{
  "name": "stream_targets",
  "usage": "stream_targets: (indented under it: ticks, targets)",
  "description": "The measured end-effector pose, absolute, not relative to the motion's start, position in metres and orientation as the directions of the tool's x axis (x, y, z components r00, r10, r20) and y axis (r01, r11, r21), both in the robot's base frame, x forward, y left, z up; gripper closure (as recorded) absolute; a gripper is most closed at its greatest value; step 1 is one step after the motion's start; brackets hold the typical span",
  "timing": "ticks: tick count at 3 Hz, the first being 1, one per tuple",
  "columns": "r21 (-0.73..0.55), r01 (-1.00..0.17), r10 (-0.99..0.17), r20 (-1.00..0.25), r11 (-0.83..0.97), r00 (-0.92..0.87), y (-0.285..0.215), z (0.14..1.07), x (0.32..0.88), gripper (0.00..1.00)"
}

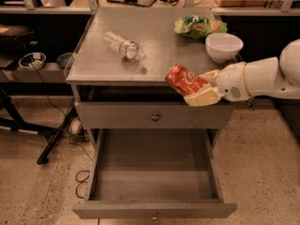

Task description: Place coke can into middle drawer

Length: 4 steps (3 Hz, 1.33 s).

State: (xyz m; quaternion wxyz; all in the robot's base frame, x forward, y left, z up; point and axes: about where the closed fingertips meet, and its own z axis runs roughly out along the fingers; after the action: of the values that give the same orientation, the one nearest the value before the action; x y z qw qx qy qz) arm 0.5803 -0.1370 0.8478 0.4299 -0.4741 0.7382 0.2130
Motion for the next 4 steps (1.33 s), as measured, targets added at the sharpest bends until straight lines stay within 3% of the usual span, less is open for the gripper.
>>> stream_targets:
  ticks: [2, 4]
  targets:
    - [-0.067, -0.887, -0.509, -0.837, 0.457, -0.199, -0.134, 0.836, 0.567, 1.00]
    - [-0.053, -0.804, -0.498, -0.809, 0.592, -0.313, -0.162, 0.780, 0.546, 1.00]
